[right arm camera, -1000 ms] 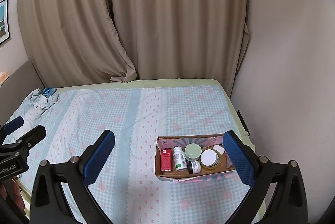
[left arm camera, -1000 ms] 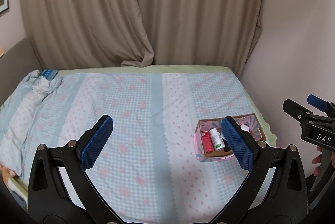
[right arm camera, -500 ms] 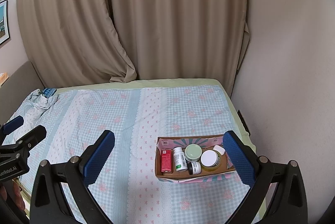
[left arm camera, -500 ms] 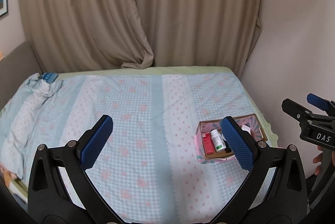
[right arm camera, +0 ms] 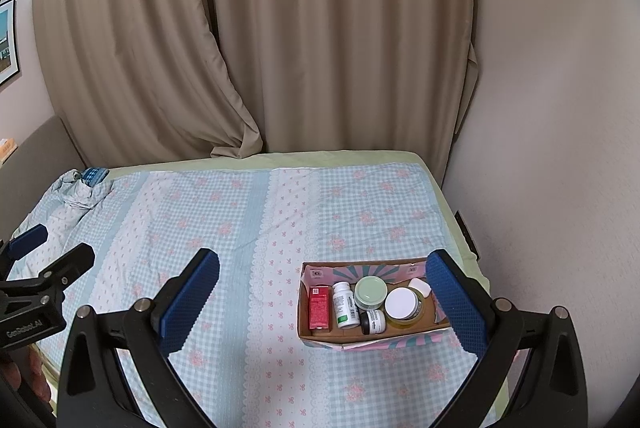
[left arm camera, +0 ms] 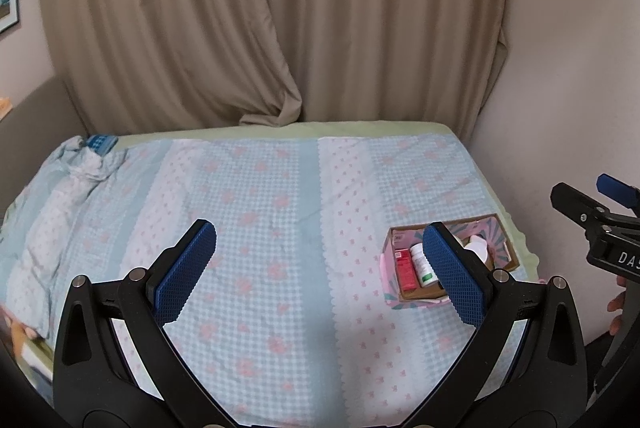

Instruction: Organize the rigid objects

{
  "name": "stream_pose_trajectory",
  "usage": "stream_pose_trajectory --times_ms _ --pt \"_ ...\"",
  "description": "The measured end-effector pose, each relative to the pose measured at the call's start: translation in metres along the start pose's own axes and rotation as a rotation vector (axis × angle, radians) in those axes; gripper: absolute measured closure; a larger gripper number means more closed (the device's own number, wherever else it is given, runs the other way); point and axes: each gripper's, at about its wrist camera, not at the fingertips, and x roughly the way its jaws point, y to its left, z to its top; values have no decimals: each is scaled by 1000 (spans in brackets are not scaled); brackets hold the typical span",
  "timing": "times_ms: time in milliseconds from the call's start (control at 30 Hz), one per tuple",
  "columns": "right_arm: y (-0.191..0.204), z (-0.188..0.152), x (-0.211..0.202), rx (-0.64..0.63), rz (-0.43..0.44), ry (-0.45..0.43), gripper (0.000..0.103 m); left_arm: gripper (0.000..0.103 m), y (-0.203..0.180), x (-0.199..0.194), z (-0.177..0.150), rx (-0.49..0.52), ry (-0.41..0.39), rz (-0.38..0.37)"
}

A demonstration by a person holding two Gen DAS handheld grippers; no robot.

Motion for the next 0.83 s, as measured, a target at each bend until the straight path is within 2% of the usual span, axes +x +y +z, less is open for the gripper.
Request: stream_pose_trajectory --times_ms 267,500,633,833 --pt "2 0 1 -1 2 1 0 0 -2 6 0 23 -15 46" --pt "4 5 8 -4 8 -3 0 0 1 8 2 9 -38 45" --pt "5 7 17 1 9 -2 0 0 4 14 4 6 -40 95" --pt "8 11 36 8 5 33 0 0 18 35 4 -24 5 29"
